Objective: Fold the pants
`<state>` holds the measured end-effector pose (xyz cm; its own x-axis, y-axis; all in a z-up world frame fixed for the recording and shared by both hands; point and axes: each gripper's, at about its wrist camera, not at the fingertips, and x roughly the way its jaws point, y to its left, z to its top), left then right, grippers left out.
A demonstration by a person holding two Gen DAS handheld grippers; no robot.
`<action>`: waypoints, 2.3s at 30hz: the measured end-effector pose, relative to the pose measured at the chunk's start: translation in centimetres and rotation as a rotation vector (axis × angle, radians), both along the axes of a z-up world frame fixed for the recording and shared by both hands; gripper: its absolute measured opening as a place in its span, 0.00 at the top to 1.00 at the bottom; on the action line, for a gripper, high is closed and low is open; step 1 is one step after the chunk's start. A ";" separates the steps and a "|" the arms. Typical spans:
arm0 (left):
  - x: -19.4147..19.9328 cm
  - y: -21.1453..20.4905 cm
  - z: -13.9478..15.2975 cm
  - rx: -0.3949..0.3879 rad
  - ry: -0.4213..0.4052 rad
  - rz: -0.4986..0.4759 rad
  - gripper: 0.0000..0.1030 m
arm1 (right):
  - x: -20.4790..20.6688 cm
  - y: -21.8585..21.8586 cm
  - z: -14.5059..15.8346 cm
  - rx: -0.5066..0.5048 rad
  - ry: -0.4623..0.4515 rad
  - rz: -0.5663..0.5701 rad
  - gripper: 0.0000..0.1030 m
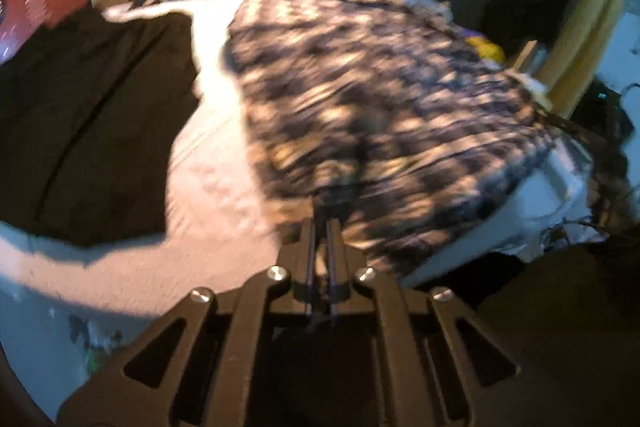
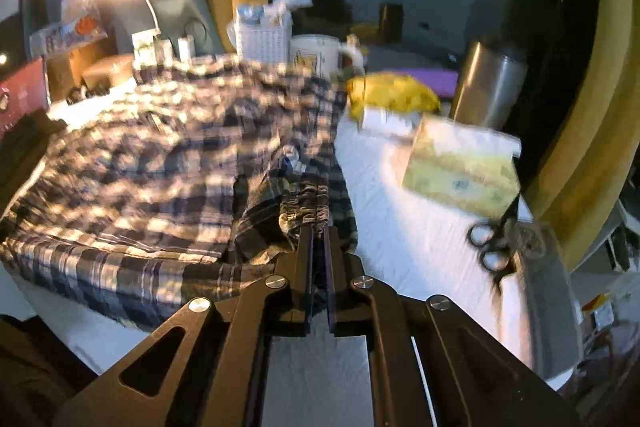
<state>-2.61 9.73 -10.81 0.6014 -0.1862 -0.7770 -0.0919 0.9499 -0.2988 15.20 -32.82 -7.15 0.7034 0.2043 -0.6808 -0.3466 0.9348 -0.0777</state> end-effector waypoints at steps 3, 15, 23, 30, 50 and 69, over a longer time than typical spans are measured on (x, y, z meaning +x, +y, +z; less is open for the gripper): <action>0.0 0.5 0.3 0.002 -0.002 0.013 0.93 | 0.1 0.0 -1.8 -0.003 0.038 -0.016 0.94; -1.5 2.6 3.7 0.131 -0.128 0.092 0.84 | -1.1 -0.4 -0.5 -0.025 -0.018 -0.018 0.56; -1.3 -2.1 3.6 0.088 -0.142 -0.116 0.27 | -2.0 -0.1 -0.4 -0.034 -0.024 -0.008 0.52; -2.3 -4.0 2.0 0.191 -0.085 -0.202 0.20 | -2.4 -0.3 -0.3 -0.043 -0.025 -0.012 0.40; -0.8 -4.8 0.2 0.465 -0.105 -0.183 0.20 | -2.6 -2.0 -0.8 -0.144 -0.048 -0.066 0.33; -1.2 -6.1 -0.3 0.275 -0.198 -0.236 0.62 | -2.2 3.8 -4.3 -0.355 -0.105 0.215 0.33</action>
<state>-3.85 3.66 -11.11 0.7098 -0.1384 -0.6907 0.1720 0.9849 -0.0206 12.96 -29.05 -11.44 0.7396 0.1198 -0.6623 -0.5036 0.7513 -0.4266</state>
